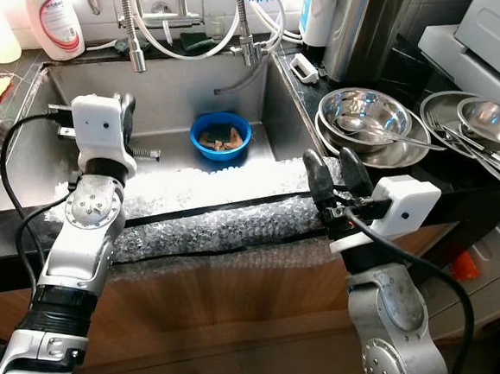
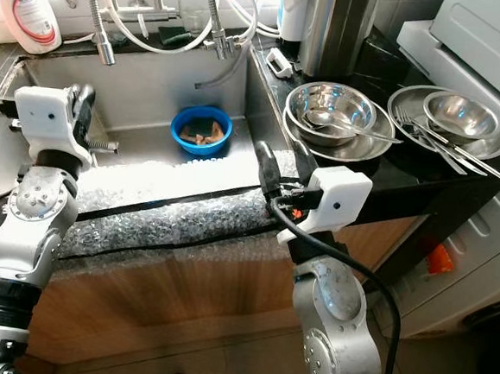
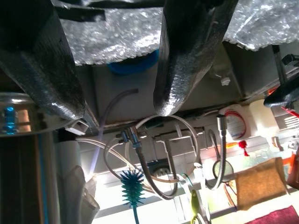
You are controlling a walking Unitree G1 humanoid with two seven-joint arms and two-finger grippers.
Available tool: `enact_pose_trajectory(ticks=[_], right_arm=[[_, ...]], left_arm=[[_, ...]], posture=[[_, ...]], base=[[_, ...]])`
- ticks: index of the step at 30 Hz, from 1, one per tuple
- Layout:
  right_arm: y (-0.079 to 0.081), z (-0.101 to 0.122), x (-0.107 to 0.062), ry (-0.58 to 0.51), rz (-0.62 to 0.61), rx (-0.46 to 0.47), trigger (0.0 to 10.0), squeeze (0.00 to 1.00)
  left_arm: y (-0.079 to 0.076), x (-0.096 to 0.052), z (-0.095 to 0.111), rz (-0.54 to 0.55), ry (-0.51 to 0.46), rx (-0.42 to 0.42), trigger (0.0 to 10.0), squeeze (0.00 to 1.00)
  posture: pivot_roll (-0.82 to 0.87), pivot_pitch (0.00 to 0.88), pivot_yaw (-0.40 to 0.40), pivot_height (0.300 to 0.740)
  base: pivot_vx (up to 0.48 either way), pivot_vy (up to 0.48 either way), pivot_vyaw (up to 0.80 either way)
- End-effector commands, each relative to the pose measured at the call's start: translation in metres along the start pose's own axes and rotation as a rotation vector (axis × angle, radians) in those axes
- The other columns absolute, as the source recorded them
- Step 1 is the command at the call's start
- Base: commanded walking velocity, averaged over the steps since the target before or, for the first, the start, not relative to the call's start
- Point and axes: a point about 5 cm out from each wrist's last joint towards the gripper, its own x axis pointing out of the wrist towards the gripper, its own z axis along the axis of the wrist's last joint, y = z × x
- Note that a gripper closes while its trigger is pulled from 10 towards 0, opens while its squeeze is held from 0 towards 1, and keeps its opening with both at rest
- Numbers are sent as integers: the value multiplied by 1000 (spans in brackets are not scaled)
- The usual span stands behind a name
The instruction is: Kitchen organization
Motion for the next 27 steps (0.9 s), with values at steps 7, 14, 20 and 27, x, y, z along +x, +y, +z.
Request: enact_pose_trajectory(ticks=[7,14,20,27], right_arm=[[-5,-1,-2,4,-24,-93,10000,0],[-29,1,-6,2,-157,-193,10000,0],[-42,2,-8,5,-242,-187,10000,0],[-54,0,-10,14,-348,-145,10000,0]], left_arm=[[8,5,-17,33,101,-32,10000,0],[3,2,-28,37,137,-44,10000,0],[-2,2,-27,23,127,-68,10000,0],[-8,-1,-30,-7,129,-63,10000,1000]], posture=[[-53,133,78,740],[-71,129,65,740],[-79,135,62,740],[-89,130,65,740]], base=[[0,0,0],[0,0,0],[0,0,0],[0,0,0]])
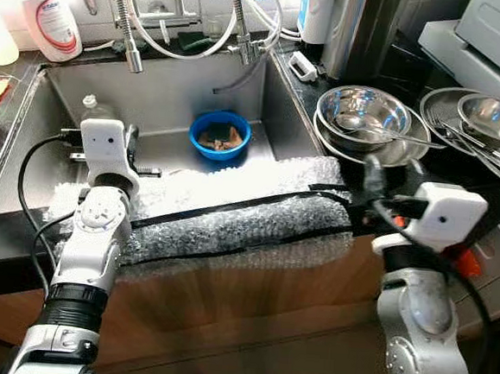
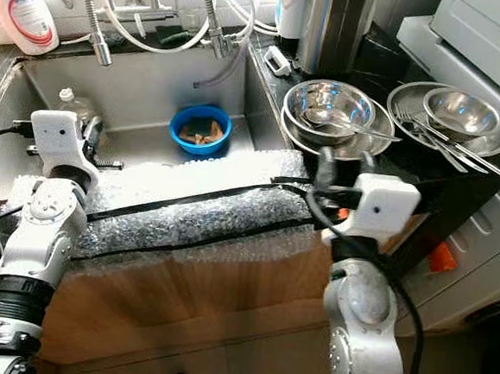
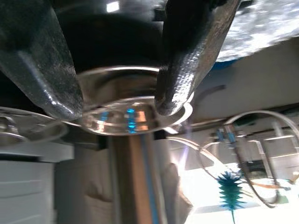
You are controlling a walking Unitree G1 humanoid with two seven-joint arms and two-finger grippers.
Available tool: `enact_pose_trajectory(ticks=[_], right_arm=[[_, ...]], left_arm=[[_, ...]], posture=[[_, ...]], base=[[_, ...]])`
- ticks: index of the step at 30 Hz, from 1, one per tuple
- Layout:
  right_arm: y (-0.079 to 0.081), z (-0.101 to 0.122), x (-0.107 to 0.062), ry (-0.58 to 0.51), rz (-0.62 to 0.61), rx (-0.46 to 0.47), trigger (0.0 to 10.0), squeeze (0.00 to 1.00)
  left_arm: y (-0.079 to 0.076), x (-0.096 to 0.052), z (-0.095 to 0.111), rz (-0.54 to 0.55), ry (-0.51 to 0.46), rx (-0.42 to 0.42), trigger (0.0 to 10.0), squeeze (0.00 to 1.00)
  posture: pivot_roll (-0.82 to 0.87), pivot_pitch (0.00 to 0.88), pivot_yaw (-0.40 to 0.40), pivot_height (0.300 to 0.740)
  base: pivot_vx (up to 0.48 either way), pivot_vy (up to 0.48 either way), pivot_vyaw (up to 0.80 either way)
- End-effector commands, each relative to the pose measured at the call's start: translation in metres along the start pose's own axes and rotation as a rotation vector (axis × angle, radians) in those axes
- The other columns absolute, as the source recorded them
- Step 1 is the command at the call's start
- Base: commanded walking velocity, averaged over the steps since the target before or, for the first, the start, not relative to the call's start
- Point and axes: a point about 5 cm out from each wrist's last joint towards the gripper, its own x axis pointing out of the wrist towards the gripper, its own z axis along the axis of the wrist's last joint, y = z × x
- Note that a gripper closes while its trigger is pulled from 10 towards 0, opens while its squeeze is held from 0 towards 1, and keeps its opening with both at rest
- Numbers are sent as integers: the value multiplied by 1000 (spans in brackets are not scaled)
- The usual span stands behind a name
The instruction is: Kitchen organization
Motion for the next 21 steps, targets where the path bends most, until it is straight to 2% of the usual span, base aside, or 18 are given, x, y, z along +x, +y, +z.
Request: enact_pose_trajectory(ticks=[1,10,14,15,18,21], right_arm=[[1,-1,1,13,-1,11,10000,0],[2,-3,-1,19,-14,10,10000,0],[3,-3,-1,18,-9,-1,10000,0],[3,-4,-1,18,-9,1,10000,0],[4,-4,-1,20,-19,7,10000,0],[2,-5,0,22,-36,4,10000,0]], left_arm=[[-3,-3,-8,-20,29,19,10000,1000],[-6,-2,-9,-40,29,4,10000,1000],[-7,-2,0,-31,-29,2,10000,1000],[-8,-2,10,-35,-86,14,10000,0],[-7,-4,28,-32,-184,30,10000,0],[-4,-5,36,-32,-210,45,10000,0]], posture=[[-89,130,65,740],[-102,99,71,740],[-97,86,68,740],[-95,82,66,740],[-89,75,65,740],[-87,69,66,740]], base=[[0,0,0],[0,0,0],[0,0,0],[0,0,0],[0,0,0],[0,0,0]])
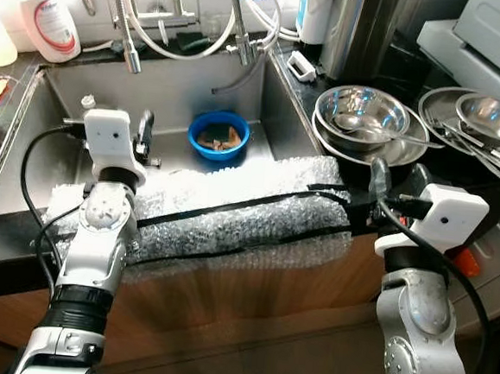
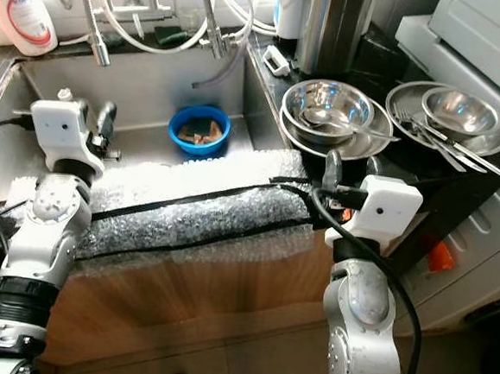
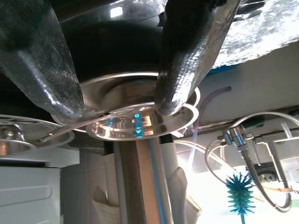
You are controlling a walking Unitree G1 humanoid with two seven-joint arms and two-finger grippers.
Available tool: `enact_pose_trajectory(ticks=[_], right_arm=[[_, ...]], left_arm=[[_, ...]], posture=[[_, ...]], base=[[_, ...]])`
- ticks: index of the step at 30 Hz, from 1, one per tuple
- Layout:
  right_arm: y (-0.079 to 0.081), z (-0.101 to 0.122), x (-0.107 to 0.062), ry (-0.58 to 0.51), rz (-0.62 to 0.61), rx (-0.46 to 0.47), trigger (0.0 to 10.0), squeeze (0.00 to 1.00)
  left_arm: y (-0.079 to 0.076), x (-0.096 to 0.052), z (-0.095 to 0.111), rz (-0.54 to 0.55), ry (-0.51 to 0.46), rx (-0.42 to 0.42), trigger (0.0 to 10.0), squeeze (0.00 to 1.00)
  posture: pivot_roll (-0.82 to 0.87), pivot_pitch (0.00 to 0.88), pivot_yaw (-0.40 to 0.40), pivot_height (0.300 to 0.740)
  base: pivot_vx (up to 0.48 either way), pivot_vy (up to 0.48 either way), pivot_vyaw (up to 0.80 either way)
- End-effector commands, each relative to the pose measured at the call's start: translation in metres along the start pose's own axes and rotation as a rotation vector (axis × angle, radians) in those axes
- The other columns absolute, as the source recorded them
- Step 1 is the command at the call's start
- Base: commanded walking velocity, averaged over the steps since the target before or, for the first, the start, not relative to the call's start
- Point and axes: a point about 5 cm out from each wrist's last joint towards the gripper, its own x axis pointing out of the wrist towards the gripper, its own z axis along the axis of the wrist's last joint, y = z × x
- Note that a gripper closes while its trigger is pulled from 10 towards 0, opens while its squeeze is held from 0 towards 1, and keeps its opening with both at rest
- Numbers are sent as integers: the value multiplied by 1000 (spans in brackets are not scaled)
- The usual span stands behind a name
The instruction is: Kitchen organization
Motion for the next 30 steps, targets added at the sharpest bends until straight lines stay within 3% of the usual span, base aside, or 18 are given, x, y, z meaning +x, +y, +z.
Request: enact_pose_trajectory(ticks=[1,6,11,17,22,30], right_arm=[[-1,-2,1,8,-15,-3,10000,0],[-7,-2,3,8,-43,-15,10000,0],[-12,0,4,1,-65,-34,10000,0],[-23,1,3,2,-76,-75,10000,0],[-24,2,4,0,-81,-75,10000,0],[-27,2,5,4,-79,-82,10000,0]], left_arm=[[7,-2,5,3,-23,46,10000,0],[15,-6,7,-3,-30,80,10000,0],[30,-27,0,-1,4,127,10000,0],[51,-45,11,12,-8,203,10000,0],[55,-56,11,30,15,216,10000,0],[45,-64,13,10,29,209,10000,0]], posture=[[-86,66,68,740],[-86,87,69,740],[-88,107,68,740],[-85,126,65,740],[-83,128,60,740],[-91,135,47,740]], base=[[0,0,0],[0,0,0],[0,0,0],[0,0,0],[0,0,0],[0,0,0]])
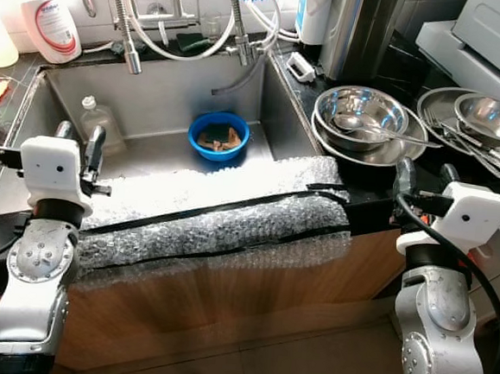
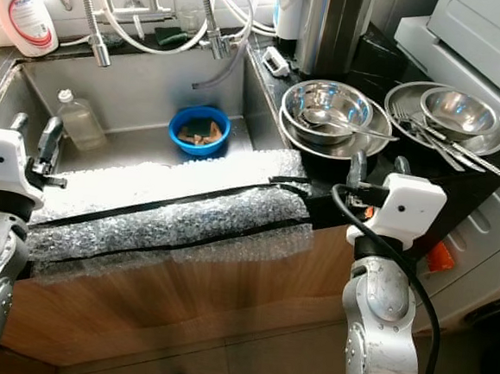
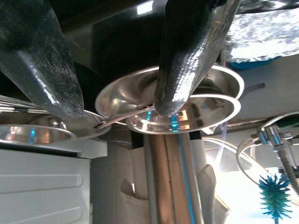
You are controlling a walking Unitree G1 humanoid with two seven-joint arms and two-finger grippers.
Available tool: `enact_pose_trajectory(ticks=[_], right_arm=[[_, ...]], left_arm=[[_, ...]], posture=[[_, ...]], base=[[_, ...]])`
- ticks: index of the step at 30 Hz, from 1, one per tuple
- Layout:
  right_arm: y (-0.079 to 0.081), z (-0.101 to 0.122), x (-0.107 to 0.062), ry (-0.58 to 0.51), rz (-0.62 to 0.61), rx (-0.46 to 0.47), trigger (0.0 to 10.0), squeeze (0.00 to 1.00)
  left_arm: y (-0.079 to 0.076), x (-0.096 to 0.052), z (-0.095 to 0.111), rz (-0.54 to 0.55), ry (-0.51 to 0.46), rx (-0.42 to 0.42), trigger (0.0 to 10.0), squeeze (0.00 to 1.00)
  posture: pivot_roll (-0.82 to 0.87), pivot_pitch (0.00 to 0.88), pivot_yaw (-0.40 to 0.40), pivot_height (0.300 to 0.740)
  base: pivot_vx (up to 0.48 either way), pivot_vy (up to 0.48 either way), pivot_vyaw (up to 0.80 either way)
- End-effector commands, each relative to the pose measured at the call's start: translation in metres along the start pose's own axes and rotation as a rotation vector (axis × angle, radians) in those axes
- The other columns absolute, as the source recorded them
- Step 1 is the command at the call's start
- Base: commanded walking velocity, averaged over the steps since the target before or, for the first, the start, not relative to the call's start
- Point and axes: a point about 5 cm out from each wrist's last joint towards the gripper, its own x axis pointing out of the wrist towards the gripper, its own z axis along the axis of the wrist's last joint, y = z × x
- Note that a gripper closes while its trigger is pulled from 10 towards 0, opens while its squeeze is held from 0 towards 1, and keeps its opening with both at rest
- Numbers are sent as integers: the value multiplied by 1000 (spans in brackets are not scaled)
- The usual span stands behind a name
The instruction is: Kitchen organization
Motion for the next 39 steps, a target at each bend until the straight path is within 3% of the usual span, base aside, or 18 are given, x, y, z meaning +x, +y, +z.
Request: enact_pose_trajectory(ticks=[1,8,9,10,13,14,15,26,39], right_arm=[[-3,-4,0,22,-9,-3,10000,0],[-1,-7,6,44,-31,102,10000,0],[0,-7,6,45,-26,121,10000,765],[2,-7,7,47,-21,165,10000,1000],[6,-8,10,62,-13,235,10000,1000],[7,-8,12,62,-10,243,10000,918],[7,-9,14,69,-14,267,10000,0],[4,-10,30,70,-14,311,10000,0],[19,-7,44,73,91,381,10000,0]], left_arm=[[-1,-4,1,-3,10,19,10000,0],[-8,3,2,-16,5,-3,10000,0],[-9,4,2,-20,4,-5,10000,0],[-10,4,2,-23,4,-6,10000,0],[-11,4,3,-24,6,-11,10000,0],[-11,4,3,-24,7,-13,10000,0],[-13,4,3,-26,7,-18,10000,0],[-18,9,4,-38,-3,-32,10000,0],[-19,14,7,-42,-18,-37,10000,0]], posture=[[-90,135,47,740],[-88,124,50,740],[-88,123,50,740],[-86,121,51,740],[-85,115,51,740],[-85,112,53,740],[-84,107,53,740],[-77,84,54,740],[-65,87,54,740]], base=[[0,0,0],[0,0,0],[0,0,0],[0,0,0],[0,0,0],[0,0,0],[0,0,0],[0,0,0],[0,0,0]])
